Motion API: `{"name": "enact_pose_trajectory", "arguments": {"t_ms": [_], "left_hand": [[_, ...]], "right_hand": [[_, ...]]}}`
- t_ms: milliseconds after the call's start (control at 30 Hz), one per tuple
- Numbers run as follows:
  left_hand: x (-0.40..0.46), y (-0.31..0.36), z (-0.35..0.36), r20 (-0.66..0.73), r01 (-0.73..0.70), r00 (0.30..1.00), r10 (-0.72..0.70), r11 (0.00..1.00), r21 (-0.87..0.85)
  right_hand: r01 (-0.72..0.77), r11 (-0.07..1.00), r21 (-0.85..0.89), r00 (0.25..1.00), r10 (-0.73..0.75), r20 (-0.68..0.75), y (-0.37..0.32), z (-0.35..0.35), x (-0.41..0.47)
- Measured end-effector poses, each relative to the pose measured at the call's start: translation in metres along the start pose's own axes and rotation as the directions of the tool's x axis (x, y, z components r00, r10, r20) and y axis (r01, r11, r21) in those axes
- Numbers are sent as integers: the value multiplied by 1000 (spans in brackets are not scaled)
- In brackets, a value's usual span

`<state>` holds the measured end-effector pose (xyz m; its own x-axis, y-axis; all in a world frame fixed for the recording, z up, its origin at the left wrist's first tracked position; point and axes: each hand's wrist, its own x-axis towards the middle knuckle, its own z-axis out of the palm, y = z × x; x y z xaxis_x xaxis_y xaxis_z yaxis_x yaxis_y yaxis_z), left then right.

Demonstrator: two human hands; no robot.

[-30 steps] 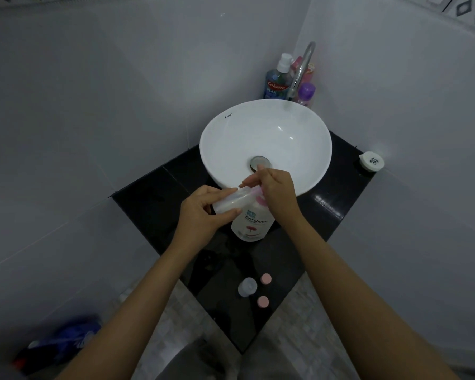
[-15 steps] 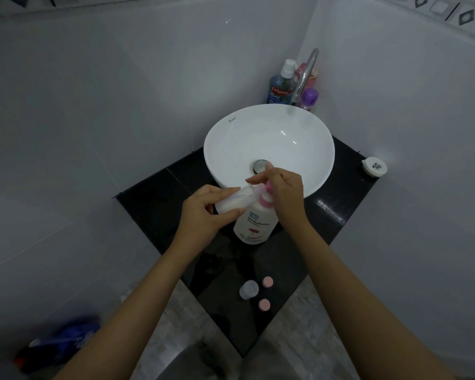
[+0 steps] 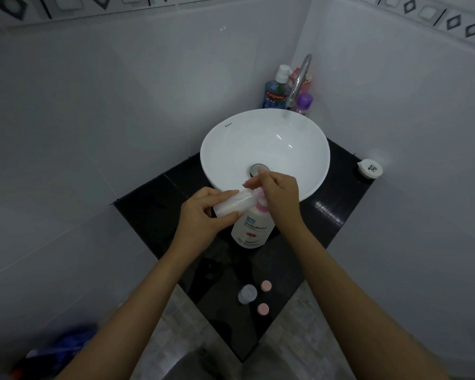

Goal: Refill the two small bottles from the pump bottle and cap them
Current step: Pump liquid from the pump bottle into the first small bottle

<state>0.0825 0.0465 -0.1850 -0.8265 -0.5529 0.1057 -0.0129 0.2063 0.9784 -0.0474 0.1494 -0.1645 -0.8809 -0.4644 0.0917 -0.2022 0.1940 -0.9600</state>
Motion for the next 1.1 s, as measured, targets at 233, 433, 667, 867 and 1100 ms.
{"name": "enact_pose_trajectory", "arguments": {"t_ms": [233,433,667,867,1100], "left_hand": [[-2,-10,1,6,33,999,-33,999,18],[-3,-4,2,-8,18,1000,-18,1000,-21],[0,-3,0,13,28,1000,-28,999,-18],[-1,-9,0,9,37,999,-37,999,0],[1,-1,0,1,10,1000,-10,1000,-16]], "right_hand": [[-94,995,21,996,94,6,15,7,-4],[-36,999,-7,999,37,29,3,-1,3],[-82,991,102,996,84,-13,6,3,-3],[-146,988,46,989,146,2,16,8,-3],[-14,999,38,999,15,-33,3,2,-2]]}}
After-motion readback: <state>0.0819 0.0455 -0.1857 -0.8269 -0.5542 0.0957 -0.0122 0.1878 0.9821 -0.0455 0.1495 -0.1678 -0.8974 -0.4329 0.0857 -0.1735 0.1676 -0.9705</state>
